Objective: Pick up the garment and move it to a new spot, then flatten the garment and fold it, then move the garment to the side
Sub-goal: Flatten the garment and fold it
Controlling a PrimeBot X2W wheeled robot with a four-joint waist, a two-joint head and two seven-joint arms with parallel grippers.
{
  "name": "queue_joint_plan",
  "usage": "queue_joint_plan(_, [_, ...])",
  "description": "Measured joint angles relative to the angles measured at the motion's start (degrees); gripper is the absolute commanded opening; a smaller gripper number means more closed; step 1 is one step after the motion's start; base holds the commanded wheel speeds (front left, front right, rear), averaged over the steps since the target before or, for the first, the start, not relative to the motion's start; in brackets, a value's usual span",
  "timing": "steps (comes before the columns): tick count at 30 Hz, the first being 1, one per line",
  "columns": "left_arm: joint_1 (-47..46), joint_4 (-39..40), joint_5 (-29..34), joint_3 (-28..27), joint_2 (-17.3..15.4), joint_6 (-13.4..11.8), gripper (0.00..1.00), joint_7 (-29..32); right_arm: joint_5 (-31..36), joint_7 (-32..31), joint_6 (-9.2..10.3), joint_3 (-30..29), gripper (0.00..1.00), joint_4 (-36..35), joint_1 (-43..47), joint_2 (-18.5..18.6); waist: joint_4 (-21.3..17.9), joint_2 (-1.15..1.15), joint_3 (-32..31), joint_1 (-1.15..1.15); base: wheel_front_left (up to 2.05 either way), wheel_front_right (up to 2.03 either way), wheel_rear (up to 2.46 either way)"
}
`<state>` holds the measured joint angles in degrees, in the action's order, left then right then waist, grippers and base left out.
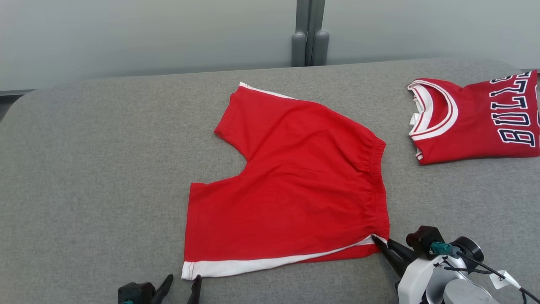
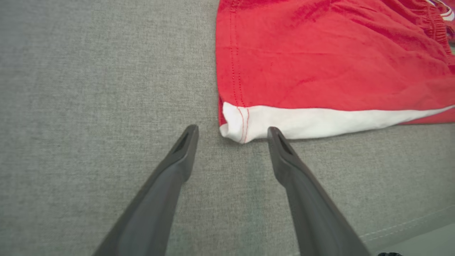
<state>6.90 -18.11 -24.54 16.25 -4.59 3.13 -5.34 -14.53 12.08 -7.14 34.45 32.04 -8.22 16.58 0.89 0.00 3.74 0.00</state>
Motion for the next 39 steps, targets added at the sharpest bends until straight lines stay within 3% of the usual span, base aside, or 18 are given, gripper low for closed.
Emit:
queue_joint_plan(18, [-2.25, -2.02, 0.26, 3.53, -0.57, 2.42, 1.00, 1.04, -2.24, 1.09, 0.00, 2.91, 0.00, 3.01, -1.88, -0.07, -0.41, 0.00, -0.39, 0.00, 0.00, 0.00, 0.00])
queue_joint_plan(20, [-2.29, -2.32, 0.40, 4.03, -0.57, 2.43, 0.74, 1.03, -2.60, 1.37, 0.00, 3.15, 0.00, 3.20, -1.92, -0.08, -0.47, 0.00, -0.49, 0.00, 0.00, 0.00, 0.00])
queue_joint_plan(21, [-2.34, -2.45, 0.44, 4.15, -0.56, 2.43, 0.74, 1.02, -2.65, 1.52, 0.00, 3.27, 0.00, 3.33, -1.92, -0.08, -0.50, 0.00, -0.55, 0.00, 0.00, 0.00, 0.00])
queue_joint_plan(22, [-2.47, -2.56, 0.54, 4.24, -0.56, 2.46, 0.47, 1.02, -2.68, 1.52, 0.00, 3.39, 0.00, 3.49, -1.92, -0.07, -0.52, 0.00, -0.62, 0.00, 0.00, 0.00, 0.00])
queue_joint_plan(23, [-2.63, -2.70, 0.62, 4.27, -0.55, 2.49, 0.40, 1.01, -2.68, 1.52, 0.00, 3.55, 0.00, 3.63, -1.93, -0.07, -0.54, 0.00, -0.68, 0.00, 0.00, 0.00, 0.00])
queue_joint_plan(25, [-3.10, -3.09, 0.62, 4.27, -0.54, 2.49, 0.02, 0.78, -2.76, 1.55, 0.00, 3.81, 0.00, 3.82, -1.97, -0.07, -0.59, 0.00, -0.82, 0.00, 0.00, 0.00, 0.00])
queue_joint_plan(39, [-3.75, -4.86, 0.53, 2.18, -0.55, 2.49, 0.00, -3.60, -5.35, 2.02, 0.00, 4.75, 0.00, 3.92, -2.95, -0.25, -0.84, 0.00, -1.86, 0.00, 0.00, 0.00, 0.00])
